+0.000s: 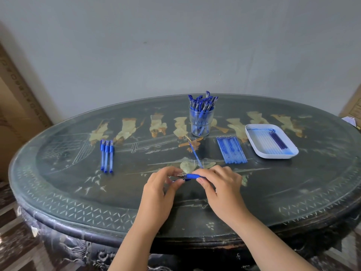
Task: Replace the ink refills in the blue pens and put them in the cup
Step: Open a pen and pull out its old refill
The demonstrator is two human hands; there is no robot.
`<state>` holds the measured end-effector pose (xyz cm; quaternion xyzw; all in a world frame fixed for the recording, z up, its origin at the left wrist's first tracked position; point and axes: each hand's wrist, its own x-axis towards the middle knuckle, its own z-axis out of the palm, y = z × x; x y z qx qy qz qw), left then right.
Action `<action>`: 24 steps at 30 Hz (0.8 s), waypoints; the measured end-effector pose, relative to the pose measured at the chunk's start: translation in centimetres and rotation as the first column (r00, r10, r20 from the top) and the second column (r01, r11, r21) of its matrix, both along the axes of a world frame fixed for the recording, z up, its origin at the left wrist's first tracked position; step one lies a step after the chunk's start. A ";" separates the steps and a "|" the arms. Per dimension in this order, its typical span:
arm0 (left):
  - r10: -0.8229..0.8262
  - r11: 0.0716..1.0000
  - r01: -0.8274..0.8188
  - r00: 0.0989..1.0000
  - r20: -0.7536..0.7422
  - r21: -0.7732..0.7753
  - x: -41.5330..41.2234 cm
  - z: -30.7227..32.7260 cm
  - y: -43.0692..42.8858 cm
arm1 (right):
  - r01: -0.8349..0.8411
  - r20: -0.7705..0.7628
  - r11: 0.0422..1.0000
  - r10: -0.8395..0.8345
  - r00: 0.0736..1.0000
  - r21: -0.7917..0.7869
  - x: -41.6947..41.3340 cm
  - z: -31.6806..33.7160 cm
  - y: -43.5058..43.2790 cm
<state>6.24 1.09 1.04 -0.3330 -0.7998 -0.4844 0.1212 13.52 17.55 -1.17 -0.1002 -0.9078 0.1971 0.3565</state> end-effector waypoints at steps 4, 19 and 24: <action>0.032 0.999 -0.033 0.999 0.030 0.024 -0.1 -0.1 0.0 | -0.035 0.018 0.998 0.034 0.999 0.042 0.1 0.0 -0.3; -0.008 0.996 0.024 0.983 0.184 -0.087 -0.1 -0.2 0.1 | -0.059 0.005 0.995 0.059 0.998 0.084 0.2 0.3 -0.5; -0.085 0.995 0.068 0.961 0.264 0.074 0.4 0.6 -0.1 | -0.024 -0.005 0.998 0.024 1.000 0.052 0.1 0.3 -0.2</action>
